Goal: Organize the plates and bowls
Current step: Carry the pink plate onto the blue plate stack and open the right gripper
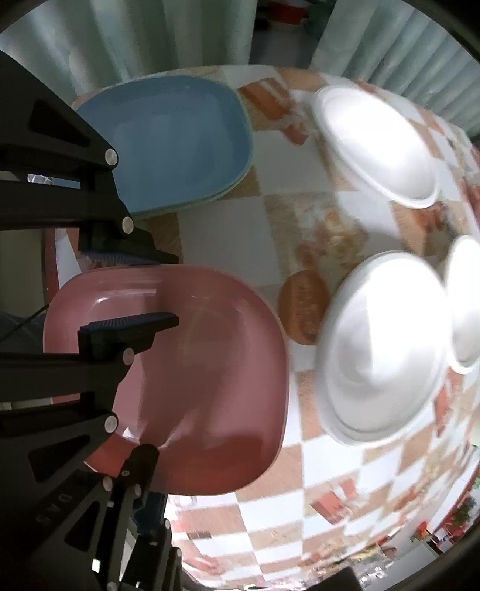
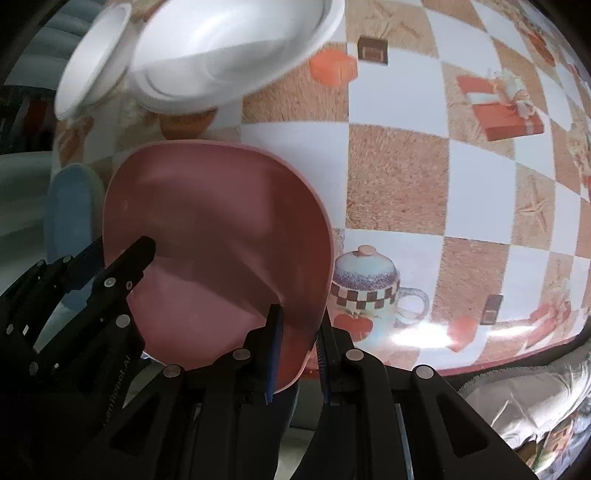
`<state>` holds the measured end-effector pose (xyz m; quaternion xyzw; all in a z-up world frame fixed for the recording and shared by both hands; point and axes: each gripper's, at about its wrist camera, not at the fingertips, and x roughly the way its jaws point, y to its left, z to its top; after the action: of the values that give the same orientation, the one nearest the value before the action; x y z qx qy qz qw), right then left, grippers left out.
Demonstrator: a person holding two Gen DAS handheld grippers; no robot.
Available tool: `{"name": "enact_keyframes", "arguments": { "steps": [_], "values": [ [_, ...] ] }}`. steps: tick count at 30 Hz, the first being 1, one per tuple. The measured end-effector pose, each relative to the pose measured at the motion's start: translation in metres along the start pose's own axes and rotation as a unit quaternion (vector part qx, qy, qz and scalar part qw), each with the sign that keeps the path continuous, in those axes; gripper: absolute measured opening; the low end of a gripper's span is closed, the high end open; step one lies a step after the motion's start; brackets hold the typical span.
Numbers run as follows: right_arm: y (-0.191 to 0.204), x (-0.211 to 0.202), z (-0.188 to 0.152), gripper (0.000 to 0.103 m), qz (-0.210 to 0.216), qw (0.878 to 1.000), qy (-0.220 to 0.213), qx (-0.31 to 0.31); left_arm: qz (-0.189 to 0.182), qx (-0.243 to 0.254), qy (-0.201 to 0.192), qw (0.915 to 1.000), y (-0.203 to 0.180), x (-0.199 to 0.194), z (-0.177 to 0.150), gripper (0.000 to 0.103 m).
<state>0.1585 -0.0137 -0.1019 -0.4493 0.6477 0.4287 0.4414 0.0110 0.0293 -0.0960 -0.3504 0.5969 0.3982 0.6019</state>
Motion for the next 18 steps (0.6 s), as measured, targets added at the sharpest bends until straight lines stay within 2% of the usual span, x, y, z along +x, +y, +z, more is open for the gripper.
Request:
{"name": "enact_keyframes", "arguments": {
  "steps": [6, 10, 18],
  "values": [
    [0.014, -0.030, 0.007, 0.019, 0.008, 1.000, -0.021, -0.008, 0.007, -0.017, -0.032, 0.9993, 0.020, -0.030, 0.006, 0.026],
    [0.039, -0.046, 0.016, 0.019, 0.018, 0.999, -0.032, -0.025, 0.013, -0.045, -0.043, 0.9980, 0.046, -0.044, 0.006, 0.026],
    [0.105, -0.039, 0.020, 0.019, 0.032, 0.996, -0.020, -0.083, 0.045, -0.094, -0.041, 0.9938, 0.106, -0.048, -0.021, 0.026]
  ]
}}
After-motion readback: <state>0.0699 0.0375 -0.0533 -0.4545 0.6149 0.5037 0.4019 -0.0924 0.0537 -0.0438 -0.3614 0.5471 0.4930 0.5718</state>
